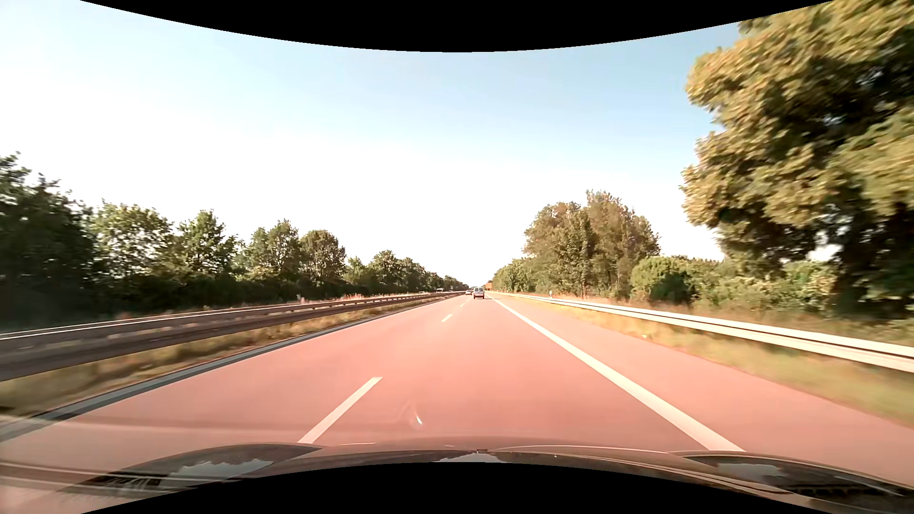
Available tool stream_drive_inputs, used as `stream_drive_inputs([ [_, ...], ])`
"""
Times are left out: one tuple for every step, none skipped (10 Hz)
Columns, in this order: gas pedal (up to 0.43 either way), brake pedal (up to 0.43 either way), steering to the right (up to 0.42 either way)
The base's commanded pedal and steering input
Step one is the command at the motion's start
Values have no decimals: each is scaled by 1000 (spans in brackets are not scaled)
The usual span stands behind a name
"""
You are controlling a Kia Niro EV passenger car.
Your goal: Follow the waypoints while adhering to traffic rules and regulations
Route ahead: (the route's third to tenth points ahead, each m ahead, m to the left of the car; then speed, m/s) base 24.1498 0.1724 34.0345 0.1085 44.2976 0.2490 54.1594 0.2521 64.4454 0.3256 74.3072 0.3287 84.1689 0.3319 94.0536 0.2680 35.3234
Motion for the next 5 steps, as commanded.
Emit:
stream_drive_inputs([
  [390,6,-2],
  [390,6,-2],
  [390,6,-1],
  [390,6,-1],
  [390,6,-2],
])
